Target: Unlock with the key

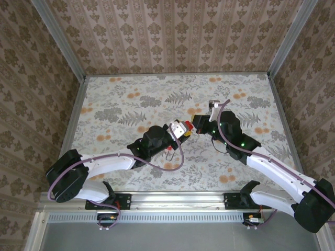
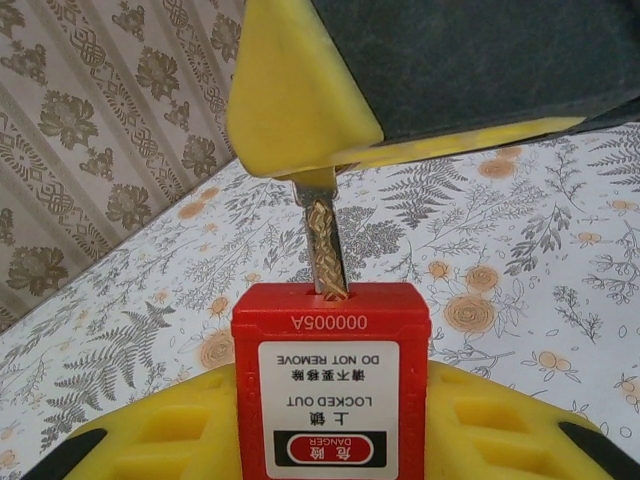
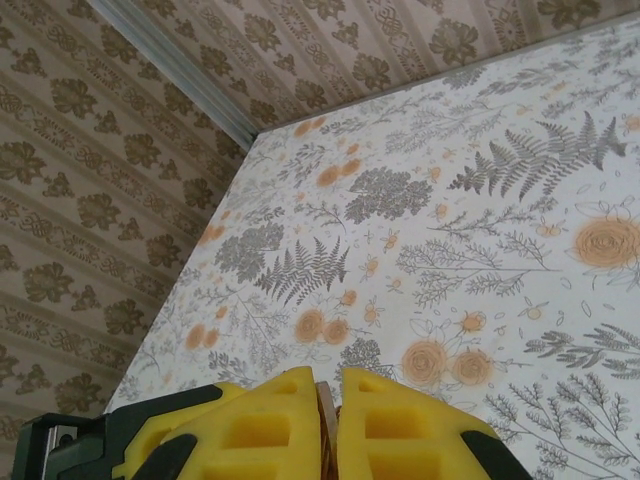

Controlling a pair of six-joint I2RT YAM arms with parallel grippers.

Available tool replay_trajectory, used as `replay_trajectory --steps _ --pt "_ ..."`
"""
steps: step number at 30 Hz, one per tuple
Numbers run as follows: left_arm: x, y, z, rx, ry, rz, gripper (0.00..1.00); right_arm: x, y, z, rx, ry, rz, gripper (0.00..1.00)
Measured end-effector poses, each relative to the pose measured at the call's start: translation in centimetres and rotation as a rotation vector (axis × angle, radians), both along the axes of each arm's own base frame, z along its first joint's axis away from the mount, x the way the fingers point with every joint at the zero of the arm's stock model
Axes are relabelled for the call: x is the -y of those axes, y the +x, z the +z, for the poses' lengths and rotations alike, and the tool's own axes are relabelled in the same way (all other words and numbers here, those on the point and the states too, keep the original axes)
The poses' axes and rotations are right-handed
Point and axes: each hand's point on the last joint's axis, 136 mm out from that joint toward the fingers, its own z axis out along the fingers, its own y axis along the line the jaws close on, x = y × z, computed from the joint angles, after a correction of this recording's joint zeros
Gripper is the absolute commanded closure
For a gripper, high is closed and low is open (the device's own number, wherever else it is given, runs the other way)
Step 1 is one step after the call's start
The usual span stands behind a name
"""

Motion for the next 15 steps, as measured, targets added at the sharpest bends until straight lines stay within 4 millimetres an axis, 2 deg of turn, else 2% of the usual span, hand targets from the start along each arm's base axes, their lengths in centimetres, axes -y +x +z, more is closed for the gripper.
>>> replay_trajectory --steps 5,15 --pt "-0.2 0.0 -0.6 -0.015 0.021 0.007 0.75 0.0 -0.1 -0.9 -0.025 0.041 -0.047 0.9" --pt "-0.3 0.1 -1.3 -0.046 0.028 0.015 0.75 -0.3 -0.1 -1.4 0.044 0.075 -0.058 0.89"
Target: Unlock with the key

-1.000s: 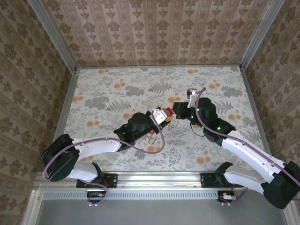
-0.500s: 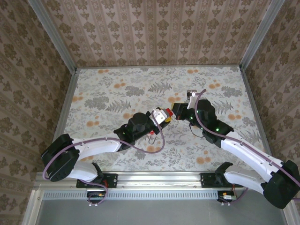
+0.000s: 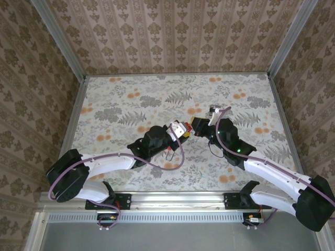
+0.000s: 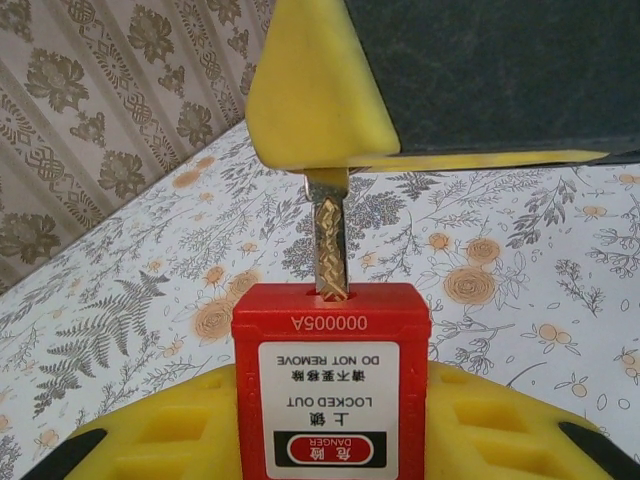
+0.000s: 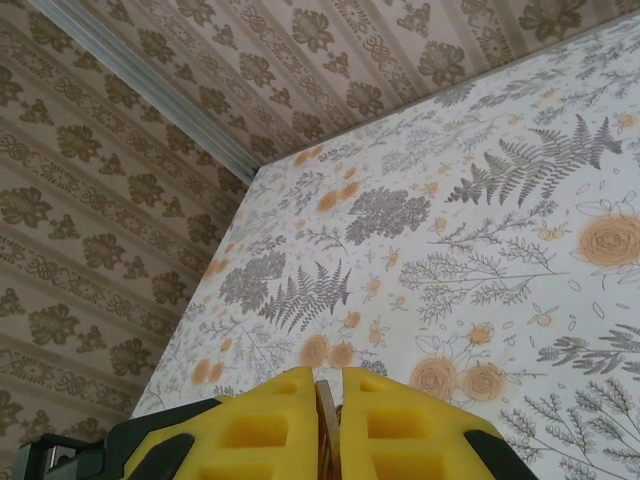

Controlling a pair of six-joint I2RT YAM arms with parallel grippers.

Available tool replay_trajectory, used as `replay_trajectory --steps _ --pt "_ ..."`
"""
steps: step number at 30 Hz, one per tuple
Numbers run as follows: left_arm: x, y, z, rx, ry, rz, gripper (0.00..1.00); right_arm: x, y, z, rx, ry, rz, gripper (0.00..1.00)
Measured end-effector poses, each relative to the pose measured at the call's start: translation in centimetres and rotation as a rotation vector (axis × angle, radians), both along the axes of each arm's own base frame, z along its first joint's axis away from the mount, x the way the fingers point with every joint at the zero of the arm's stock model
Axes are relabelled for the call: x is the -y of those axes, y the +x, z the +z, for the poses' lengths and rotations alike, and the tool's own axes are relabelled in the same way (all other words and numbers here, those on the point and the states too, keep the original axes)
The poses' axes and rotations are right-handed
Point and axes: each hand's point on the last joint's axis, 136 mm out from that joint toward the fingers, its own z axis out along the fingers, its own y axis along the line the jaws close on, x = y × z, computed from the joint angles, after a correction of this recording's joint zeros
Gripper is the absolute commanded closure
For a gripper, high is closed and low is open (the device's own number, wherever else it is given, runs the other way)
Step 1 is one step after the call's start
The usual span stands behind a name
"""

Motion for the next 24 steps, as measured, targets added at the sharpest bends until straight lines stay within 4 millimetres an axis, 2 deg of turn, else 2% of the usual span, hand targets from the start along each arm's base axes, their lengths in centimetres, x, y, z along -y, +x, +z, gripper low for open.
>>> replay_trajectory --steps 6,12,17,24 --pt "0.0 -0.1 -0.3 -0.045 -0.013 -0.025 0.76 -0.3 -0.2 0.0 0.024 -0.034 0.032 0.9" --pt "-0.3 -0.3 0.3 -0.073 -0.036 -0.05 0.76 -0.7 -0.4 -0.2 0.009 -0.032 0.05 0.91" --pt "-0.6 -0.2 0.8 -0.073 -0.048 -0.05 0.77 -1.1 -0.2 0.4 -0.001 -0.008 0.052 0.91" --pt "-1.2 -0.2 -0.5 -0.109 -0.004 -0.036 0.78 -2.0 -0.1 -1.4 -0.054 -0.031 0.047 0.91"
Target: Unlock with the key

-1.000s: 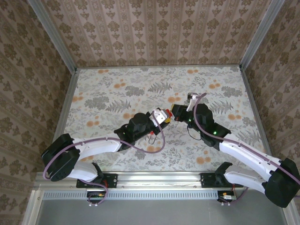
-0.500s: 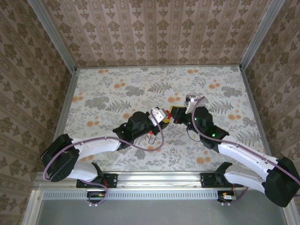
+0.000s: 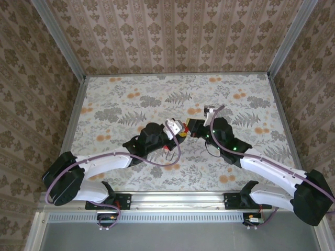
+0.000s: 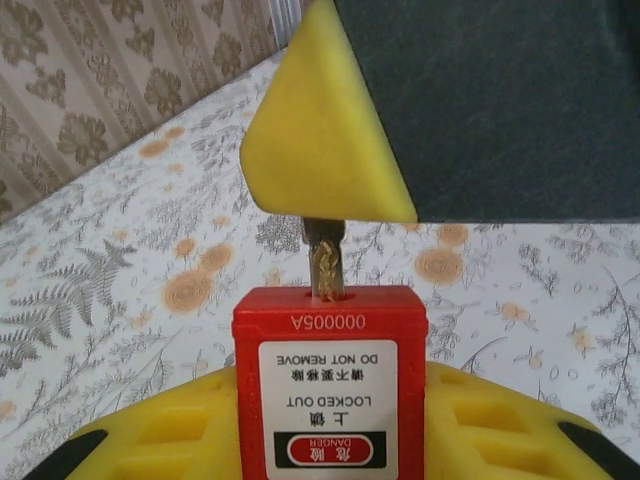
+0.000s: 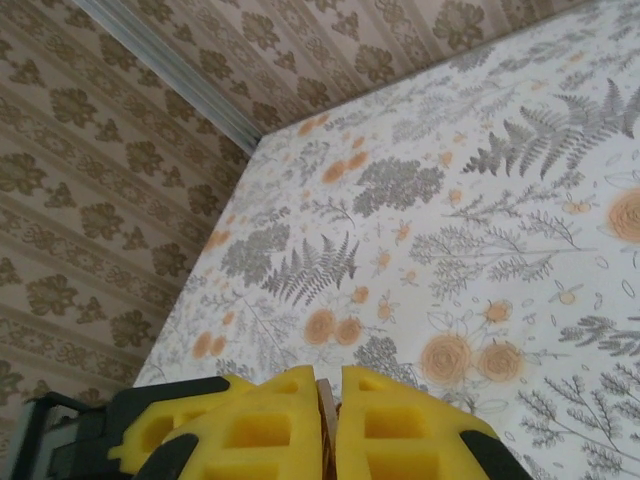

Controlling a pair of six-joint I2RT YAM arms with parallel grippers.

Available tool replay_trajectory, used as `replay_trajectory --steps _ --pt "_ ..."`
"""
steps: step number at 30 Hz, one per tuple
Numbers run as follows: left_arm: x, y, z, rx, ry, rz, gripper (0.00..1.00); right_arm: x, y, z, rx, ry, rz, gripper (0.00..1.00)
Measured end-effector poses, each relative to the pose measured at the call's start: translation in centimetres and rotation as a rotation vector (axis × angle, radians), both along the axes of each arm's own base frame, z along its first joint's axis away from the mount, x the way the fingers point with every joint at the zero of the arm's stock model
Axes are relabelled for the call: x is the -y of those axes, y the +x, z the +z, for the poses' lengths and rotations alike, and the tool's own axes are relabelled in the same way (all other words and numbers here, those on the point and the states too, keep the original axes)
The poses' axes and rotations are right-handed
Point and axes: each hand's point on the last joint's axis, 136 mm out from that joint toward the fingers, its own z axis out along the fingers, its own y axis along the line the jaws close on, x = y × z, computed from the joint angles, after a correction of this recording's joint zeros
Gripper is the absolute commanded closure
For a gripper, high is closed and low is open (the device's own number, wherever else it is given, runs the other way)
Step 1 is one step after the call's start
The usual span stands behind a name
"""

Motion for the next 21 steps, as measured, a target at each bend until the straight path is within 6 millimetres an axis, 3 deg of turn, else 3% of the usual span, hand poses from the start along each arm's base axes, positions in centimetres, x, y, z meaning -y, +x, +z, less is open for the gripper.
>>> replay_trajectory --steps 7,21 --pt "-0.5 0.1 -1.1 -0.025 0.039 0.009 0.78 -0.7 0.1 -1.3 -0.036 -0.027 0.01 0.91" --pt "-1.2 1.1 -1.2 -0.025 0.043 0.045 0.8 -2.3 0.4 -2.4 -0.041 -0.03 -0.01 0.91"
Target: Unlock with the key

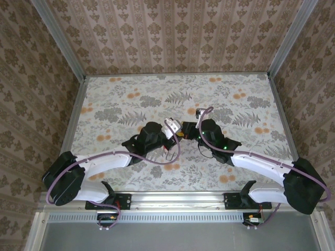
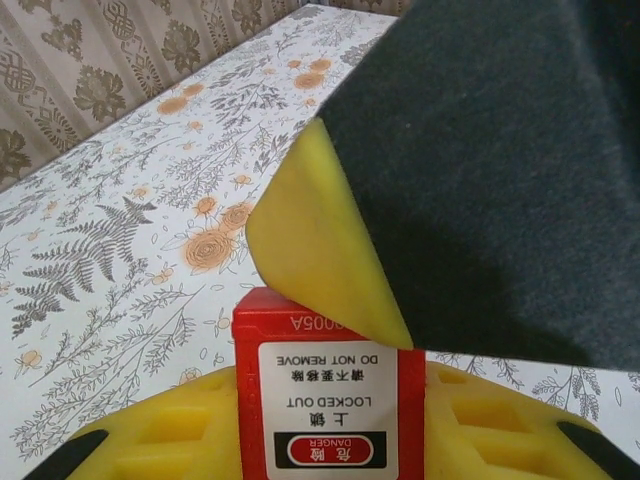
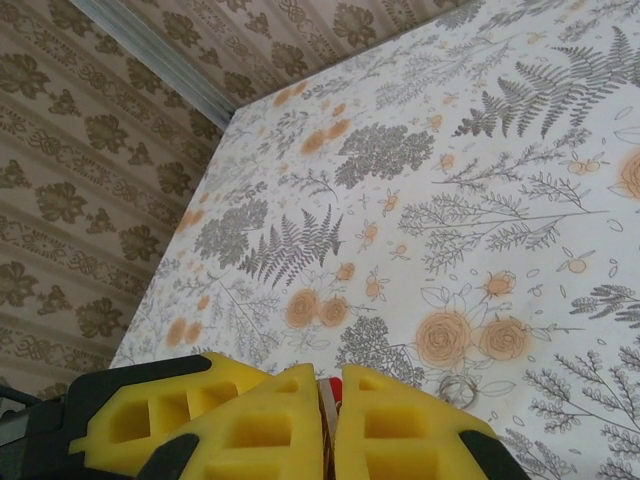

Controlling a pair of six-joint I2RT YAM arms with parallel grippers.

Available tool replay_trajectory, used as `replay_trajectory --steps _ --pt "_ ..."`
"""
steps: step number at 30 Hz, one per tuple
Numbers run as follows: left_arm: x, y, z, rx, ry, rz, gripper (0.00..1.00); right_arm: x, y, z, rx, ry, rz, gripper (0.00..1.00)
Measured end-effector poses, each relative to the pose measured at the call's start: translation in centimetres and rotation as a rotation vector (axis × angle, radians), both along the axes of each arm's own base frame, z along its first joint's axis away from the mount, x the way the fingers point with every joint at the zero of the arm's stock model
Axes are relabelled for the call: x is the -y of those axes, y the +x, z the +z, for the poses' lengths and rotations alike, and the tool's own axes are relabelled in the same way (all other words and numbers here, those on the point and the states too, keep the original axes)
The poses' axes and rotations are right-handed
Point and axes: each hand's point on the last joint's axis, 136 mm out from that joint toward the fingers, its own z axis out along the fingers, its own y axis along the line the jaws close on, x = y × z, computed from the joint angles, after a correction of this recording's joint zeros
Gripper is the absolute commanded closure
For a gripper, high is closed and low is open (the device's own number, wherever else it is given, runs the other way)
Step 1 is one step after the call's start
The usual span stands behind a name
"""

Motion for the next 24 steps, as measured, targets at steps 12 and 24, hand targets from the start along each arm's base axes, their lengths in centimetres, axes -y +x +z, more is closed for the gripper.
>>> replay_trajectory --steps 12,24 --pt "0.5 -0.3 0.7 -0.006 -0.042 -0.041 0.8 0.5 -0.3 1.2 0.012 -0.015 0.017 0.88" --pt "1.0 -0.3 2.3 0.021 -0.084 -0.058 0.8 0.3 -0.6 3.0 -0.008 -0.043 0.063 0.53"
